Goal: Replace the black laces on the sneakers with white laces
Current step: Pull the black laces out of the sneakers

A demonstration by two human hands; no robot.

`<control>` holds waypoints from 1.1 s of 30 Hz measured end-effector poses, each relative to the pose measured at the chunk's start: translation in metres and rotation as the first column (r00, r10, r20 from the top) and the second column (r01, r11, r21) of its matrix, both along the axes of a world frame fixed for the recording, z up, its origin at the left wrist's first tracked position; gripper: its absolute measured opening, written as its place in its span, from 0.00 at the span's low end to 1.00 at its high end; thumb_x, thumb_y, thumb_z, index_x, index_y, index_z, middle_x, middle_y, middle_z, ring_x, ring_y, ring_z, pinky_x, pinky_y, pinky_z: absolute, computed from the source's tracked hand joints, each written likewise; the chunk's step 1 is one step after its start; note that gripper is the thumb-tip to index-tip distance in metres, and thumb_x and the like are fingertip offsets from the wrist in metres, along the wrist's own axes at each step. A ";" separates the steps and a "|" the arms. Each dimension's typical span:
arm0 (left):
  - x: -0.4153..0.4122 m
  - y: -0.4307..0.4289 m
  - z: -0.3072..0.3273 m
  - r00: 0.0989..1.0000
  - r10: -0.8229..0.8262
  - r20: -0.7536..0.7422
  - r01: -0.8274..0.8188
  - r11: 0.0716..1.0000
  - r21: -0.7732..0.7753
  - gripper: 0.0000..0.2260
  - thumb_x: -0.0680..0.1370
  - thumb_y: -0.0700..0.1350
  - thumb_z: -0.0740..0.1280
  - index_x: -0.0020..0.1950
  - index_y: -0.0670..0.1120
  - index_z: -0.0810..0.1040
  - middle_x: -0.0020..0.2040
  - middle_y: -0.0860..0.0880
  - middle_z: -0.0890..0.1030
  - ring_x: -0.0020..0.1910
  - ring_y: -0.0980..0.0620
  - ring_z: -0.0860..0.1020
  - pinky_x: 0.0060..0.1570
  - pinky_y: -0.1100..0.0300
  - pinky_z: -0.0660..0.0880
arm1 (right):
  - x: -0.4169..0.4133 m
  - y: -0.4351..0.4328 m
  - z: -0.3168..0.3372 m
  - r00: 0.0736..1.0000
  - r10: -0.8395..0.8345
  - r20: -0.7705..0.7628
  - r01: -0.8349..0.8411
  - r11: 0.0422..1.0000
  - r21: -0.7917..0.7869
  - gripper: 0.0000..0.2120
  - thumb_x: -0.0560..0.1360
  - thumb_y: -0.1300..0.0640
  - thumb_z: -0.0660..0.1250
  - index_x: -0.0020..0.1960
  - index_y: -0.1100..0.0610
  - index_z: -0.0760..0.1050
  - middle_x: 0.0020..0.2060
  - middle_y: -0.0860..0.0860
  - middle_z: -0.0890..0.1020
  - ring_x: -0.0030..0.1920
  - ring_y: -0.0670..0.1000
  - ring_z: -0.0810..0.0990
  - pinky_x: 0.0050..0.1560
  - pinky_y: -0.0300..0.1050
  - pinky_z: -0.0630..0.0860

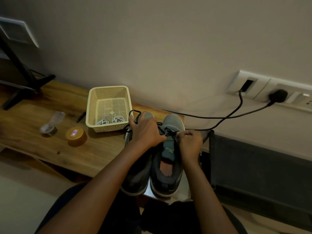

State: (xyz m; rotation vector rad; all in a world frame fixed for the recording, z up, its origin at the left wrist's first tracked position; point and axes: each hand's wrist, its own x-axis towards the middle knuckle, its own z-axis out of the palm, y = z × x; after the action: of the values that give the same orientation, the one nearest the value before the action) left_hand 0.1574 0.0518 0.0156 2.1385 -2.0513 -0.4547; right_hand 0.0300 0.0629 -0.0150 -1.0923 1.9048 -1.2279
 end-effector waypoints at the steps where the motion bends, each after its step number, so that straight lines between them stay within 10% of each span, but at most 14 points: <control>1: 0.000 -0.001 -0.001 1.000 0.008 0.002 -0.008 1.000 -0.002 0.13 0.69 0.58 0.70 0.40 0.49 0.80 0.64 0.54 0.75 0.75 0.51 0.51 0.69 0.38 0.40 | -0.004 -0.002 0.005 0.950 -0.123 0.285 0.111 0.992 0.059 0.07 0.74 0.66 0.67 0.37 0.61 0.74 0.37 0.55 0.77 0.38 0.50 0.77 0.40 0.45 0.73; 4: -0.001 0.000 0.000 1.000 0.011 0.020 -0.011 1.000 -0.013 0.13 0.69 0.59 0.70 0.41 0.49 0.81 0.63 0.55 0.75 0.75 0.50 0.53 0.69 0.38 0.41 | -0.015 -0.004 0.008 0.705 -0.239 0.667 0.129 0.969 0.211 0.09 0.74 0.69 0.65 0.37 0.61 0.71 0.36 0.56 0.77 0.39 0.52 0.77 0.45 0.49 0.79; 8: -0.007 0.008 -0.001 0.997 -0.018 0.076 0.023 0.998 -0.061 0.12 0.71 0.59 0.67 0.41 0.51 0.80 0.70 0.54 0.69 0.75 0.46 0.52 0.69 0.38 0.42 | -0.011 -0.002 0.010 0.997 0.027 0.072 -0.028 1.000 0.005 0.05 0.70 0.65 0.69 0.43 0.57 0.76 0.48 0.54 0.77 0.52 0.53 0.75 0.53 0.43 0.73; 12: -0.012 0.011 -0.006 0.995 -0.007 0.099 0.015 0.996 -0.088 0.13 0.73 0.60 0.66 0.47 0.52 0.82 0.72 0.52 0.66 0.76 0.45 0.50 0.69 0.38 0.42 | -0.003 0.004 0.011 0.828 0.266 -0.494 -0.286 0.957 0.035 0.09 0.71 0.59 0.69 0.51 0.55 0.80 0.64 0.51 0.70 0.65 0.55 0.61 0.59 0.41 0.59; 20: -0.013 0.012 -0.004 0.998 0.009 0.060 -0.002 0.994 -0.108 0.12 0.74 0.56 0.67 0.48 0.49 0.82 0.71 0.51 0.68 0.75 0.45 0.52 0.70 0.42 0.42 | 0.001 0.009 0.007 0.631 0.359 -0.688 -0.349 0.923 0.161 0.08 0.75 0.56 0.66 0.52 0.56 0.81 0.67 0.50 0.69 0.67 0.56 0.59 0.62 0.51 0.61; 25: -0.015 0.013 -0.001 0.999 0.000 0.044 0.004 0.995 -0.098 0.11 0.75 0.54 0.66 0.49 0.48 0.81 0.72 0.50 0.67 0.75 0.46 0.52 0.71 0.41 0.42 | 0.005 0.005 0.003 0.803 0.310 -0.509 -0.305 0.948 0.094 0.07 0.77 0.57 0.63 0.51 0.59 0.77 0.62 0.53 0.67 0.62 0.55 0.62 0.58 0.43 0.61; 29: -0.015 0.011 -0.002 1.000 0.010 0.015 -0.008 0.994 -0.107 0.08 0.74 0.51 0.68 0.46 0.49 0.82 0.71 0.52 0.68 0.75 0.47 0.52 0.71 0.41 0.41 | 0.008 0.000 -0.007 0.999 0.025 0.022 -0.026 0.997 0.068 0.06 0.76 0.62 0.62 0.43 0.60 0.77 0.50 0.55 0.74 0.53 0.52 0.71 0.51 0.41 0.66; 33: -0.013 0.011 -0.003 1.000 0.019 -0.007 -0.020 0.994 -0.108 0.07 0.73 0.50 0.68 0.44 0.48 0.82 0.71 0.52 0.69 0.75 0.47 0.53 0.71 0.41 0.40 | -0.009 -0.005 0.003 0.784 -0.267 0.560 0.194 0.963 0.187 0.15 0.76 0.67 0.60 0.32 0.57 0.70 0.30 0.53 0.72 0.31 0.49 0.71 0.28 0.40 0.71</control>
State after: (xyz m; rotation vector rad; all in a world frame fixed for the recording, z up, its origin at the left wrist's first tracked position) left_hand 0.1442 0.0628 0.0122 2.0904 -2.0014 -0.3391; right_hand 0.0214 0.0575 -0.0123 -0.3456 1.6207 -1.3638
